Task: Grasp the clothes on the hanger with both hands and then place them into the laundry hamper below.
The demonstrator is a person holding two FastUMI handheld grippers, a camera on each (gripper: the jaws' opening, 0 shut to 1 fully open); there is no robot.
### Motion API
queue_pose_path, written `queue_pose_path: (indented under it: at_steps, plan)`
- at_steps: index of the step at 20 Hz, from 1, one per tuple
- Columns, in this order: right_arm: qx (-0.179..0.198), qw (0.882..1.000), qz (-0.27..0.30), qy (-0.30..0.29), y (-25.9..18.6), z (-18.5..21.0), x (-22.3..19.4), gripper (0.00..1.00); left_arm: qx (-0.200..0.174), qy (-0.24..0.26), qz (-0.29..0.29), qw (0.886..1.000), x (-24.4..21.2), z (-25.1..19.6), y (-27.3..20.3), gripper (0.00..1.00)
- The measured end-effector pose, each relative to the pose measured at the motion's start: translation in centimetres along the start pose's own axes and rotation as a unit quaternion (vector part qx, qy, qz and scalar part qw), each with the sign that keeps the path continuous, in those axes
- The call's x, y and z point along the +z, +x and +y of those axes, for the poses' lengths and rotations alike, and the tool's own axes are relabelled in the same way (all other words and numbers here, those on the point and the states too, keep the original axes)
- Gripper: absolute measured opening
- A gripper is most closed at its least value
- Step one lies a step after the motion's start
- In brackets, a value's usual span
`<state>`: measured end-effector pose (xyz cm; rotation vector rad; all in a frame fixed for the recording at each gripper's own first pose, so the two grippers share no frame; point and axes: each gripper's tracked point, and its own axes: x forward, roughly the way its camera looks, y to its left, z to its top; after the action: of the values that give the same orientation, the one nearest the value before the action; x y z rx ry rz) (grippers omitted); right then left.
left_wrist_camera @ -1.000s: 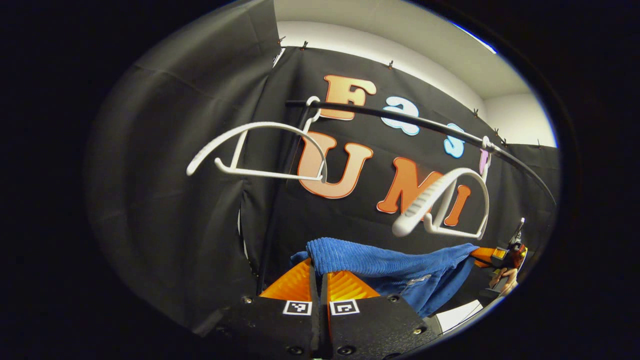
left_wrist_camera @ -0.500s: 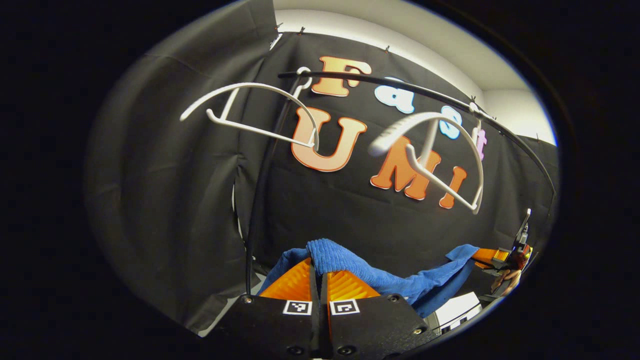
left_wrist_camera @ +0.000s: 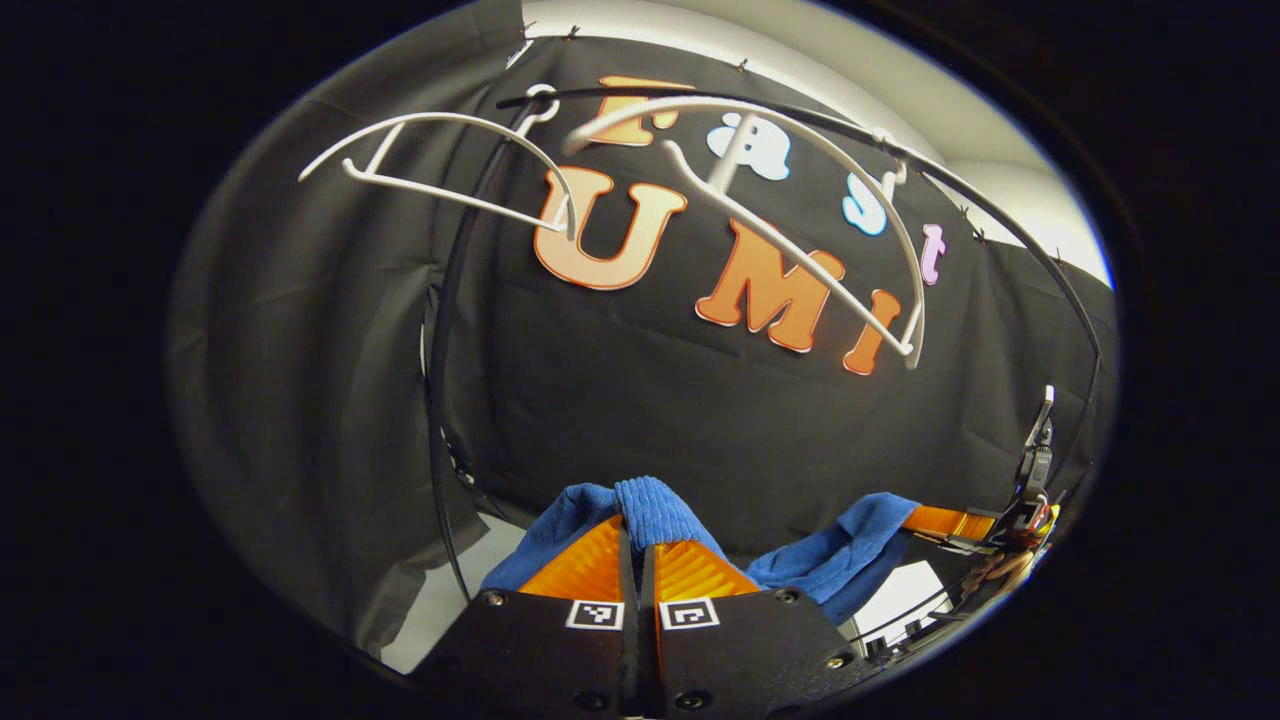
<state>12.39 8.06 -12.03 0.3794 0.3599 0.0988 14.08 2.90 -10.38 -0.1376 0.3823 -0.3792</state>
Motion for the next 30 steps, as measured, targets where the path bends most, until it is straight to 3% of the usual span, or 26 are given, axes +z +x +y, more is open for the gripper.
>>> queue_pose_path:
  at_steps: [12, 20, 30]
  plan:
    - [-0.055, 0.994, 0.061, -0.077, 1.6, -1.7, -5.9, 0.07, -0.034, 0.058, 0.075, 0.995, -6.4, -7.9, 4.0, 0.0]
    - [-0.094, 0.984, 0.107, -0.104, 2.2, -5.0, -9.8, 0.07, -0.033, 0.084, 0.134, 0.987, -9.7, -8.4, 6.1, 0.0]
    - [-0.133, 0.967, 0.184, -0.117, 3.8, -9.0, -15.7, 0.07, -0.007, 0.1, 0.222, 0.97, -17.0, -6.9, 7.8, 0.0]
